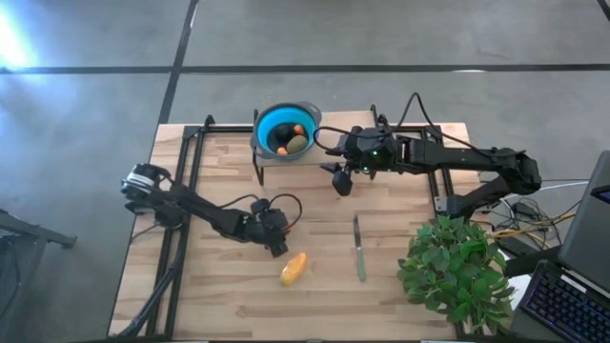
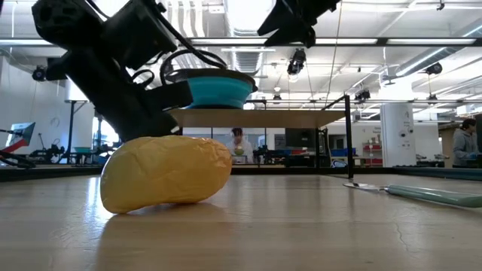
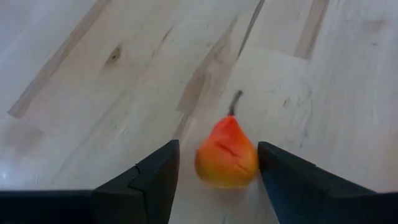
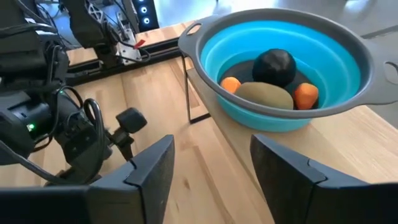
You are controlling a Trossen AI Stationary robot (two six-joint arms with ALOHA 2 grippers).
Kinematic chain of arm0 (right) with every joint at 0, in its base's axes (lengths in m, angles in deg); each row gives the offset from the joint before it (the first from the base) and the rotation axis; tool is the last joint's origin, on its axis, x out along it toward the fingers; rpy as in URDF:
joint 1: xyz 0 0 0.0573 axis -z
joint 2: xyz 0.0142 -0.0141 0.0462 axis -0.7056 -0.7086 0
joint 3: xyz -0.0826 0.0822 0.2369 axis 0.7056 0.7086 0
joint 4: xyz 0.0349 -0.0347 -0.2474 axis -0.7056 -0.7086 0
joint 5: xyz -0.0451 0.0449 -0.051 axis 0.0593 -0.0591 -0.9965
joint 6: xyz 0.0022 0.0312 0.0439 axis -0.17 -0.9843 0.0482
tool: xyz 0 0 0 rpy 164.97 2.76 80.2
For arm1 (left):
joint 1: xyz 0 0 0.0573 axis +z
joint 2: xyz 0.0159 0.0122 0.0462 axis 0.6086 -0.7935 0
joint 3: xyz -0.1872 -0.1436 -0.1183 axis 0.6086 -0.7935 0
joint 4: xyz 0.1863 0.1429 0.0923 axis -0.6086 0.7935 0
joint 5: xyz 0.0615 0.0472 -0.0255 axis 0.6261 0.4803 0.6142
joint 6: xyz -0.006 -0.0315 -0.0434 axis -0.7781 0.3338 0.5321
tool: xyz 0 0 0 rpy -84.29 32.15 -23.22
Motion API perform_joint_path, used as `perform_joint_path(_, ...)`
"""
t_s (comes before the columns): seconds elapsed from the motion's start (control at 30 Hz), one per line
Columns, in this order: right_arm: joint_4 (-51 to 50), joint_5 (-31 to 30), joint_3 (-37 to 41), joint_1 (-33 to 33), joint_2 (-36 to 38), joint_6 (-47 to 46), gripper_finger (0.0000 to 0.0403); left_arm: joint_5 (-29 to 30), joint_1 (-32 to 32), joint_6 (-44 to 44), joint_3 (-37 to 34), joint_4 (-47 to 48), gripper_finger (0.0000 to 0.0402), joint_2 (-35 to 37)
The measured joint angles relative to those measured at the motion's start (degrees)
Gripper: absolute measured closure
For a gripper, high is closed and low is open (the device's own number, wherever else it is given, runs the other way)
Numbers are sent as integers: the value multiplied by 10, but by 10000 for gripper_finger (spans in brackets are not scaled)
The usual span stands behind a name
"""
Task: Pick & Place Fruit
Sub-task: Put the orange peach in the blue strainer bowl on the shelf
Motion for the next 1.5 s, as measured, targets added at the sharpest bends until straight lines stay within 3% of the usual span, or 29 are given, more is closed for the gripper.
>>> perform_joint_path(0.53,-5,1,2,-7,0,-3,229,-20,7,-10,0,-6,296,1)
perform_joint_path(0.73,-20,2,2,-24,0,-12,244,-53,7,-8,17,-2,298,44)
perform_joint_path(1.2,-52,3,2,-85,11,-13,286,41,51,-169,80,0,293,239)
perform_joint_path(1.5,-52,1,4,-119,10,-46,319,46,132,-249,139,6,291,281)
